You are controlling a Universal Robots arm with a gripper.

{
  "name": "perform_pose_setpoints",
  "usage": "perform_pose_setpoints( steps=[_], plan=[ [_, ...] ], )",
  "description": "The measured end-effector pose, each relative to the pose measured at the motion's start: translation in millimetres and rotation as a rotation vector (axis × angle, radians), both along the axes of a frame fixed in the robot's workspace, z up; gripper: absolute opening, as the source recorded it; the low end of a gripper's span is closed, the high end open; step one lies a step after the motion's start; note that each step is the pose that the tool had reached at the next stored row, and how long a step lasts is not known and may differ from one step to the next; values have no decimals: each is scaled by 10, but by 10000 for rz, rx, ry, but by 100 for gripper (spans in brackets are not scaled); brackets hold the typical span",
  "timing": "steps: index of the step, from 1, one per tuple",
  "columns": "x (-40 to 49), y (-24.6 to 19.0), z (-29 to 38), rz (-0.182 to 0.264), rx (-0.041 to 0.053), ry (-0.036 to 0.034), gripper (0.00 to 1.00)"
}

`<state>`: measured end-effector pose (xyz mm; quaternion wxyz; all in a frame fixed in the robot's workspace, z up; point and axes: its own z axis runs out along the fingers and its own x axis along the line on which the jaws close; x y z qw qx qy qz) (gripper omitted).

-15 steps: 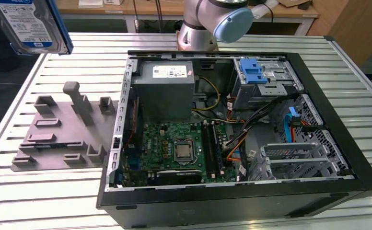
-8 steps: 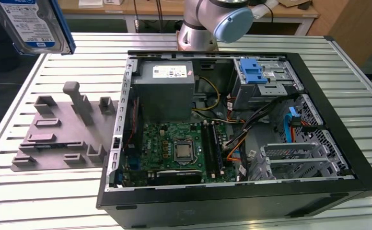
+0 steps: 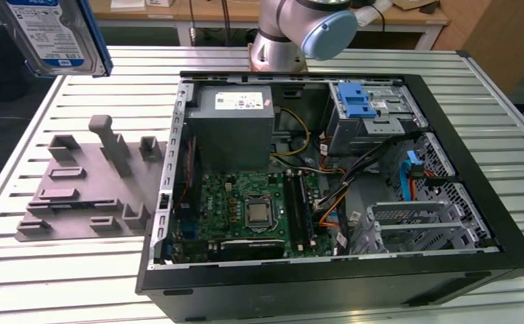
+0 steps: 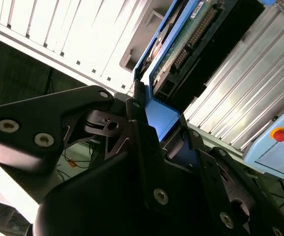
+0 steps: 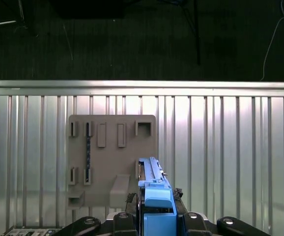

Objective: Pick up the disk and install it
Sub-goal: 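Pick up the disk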

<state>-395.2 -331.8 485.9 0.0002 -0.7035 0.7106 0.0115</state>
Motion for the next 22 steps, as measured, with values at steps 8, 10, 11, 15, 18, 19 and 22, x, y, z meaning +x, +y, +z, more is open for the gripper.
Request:
perform_pose_setpoints(
  steps=[8, 10, 11, 15, 18, 19, 22],
  plan=[
    [39, 0, 0, 0, 0, -1, 36],
    [47, 0, 0, 0, 0, -1, 36],
    [52, 0, 0, 0, 0, 0, 36],
    [74, 0, 0, 0, 0, 0, 36],
    [92, 0, 0, 0, 0, -1, 36],
    [98, 0, 0, 0, 0, 0, 36],
    [114, 0, 0, 0, 0, -1, 36]
  ],
)
